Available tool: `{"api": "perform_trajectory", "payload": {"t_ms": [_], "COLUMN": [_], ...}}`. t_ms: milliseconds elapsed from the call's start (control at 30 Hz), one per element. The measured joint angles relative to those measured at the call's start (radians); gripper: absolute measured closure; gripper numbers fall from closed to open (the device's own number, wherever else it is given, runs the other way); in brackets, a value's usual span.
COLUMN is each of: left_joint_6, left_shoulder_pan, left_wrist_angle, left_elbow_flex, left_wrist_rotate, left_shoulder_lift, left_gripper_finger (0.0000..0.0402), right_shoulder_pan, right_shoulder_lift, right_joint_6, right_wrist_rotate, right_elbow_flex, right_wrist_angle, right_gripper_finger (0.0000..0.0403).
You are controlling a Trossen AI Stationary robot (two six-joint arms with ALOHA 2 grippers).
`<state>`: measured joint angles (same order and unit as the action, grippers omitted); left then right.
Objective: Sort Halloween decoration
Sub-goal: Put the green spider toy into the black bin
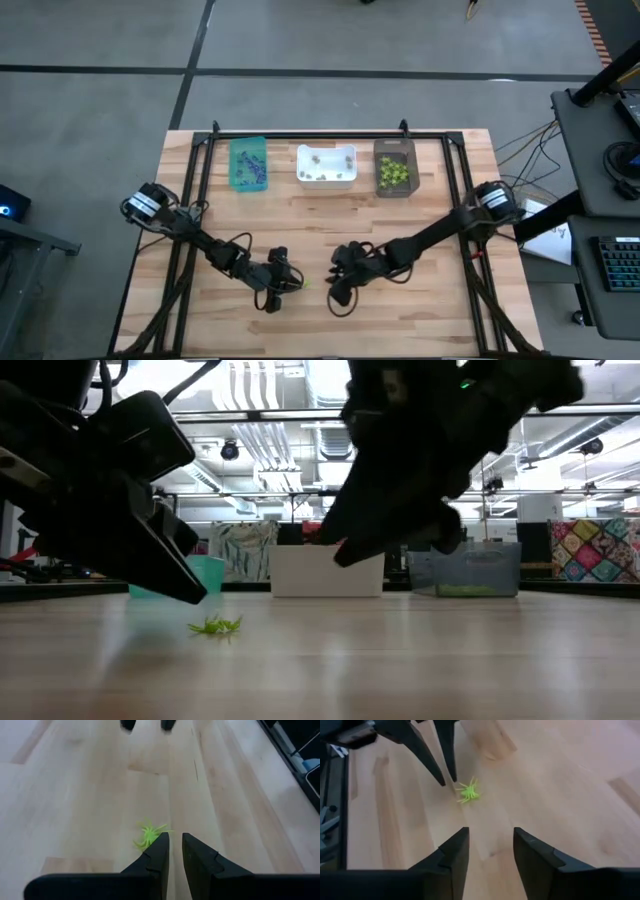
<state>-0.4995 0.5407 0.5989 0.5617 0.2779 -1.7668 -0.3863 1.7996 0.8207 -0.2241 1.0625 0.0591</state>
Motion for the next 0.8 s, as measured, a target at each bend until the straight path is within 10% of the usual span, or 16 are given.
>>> {"api": "perform_trajectory", "payload": {"t_ms": [800], "left_joint_6": [-0.018], "left_shoulder_pan": [0.0], "left_wrist_angle": [0.048], "left_elbow_flex": [0.001], "left_wrist_rotate": [0.053], "left_shoulder_lift": [-0.087], "left_gripper_finger": [0.0366], "right_shoulder_pan": [0.048], "right_shoulder_lift": [0.175], "right_joint_6": [0.017], "right_wrist_rotate": [0.052], "right_elbow_flex": [0.142], "right_wrist_angle": [0.01], "right_gripper_finger": [0.0219]}}
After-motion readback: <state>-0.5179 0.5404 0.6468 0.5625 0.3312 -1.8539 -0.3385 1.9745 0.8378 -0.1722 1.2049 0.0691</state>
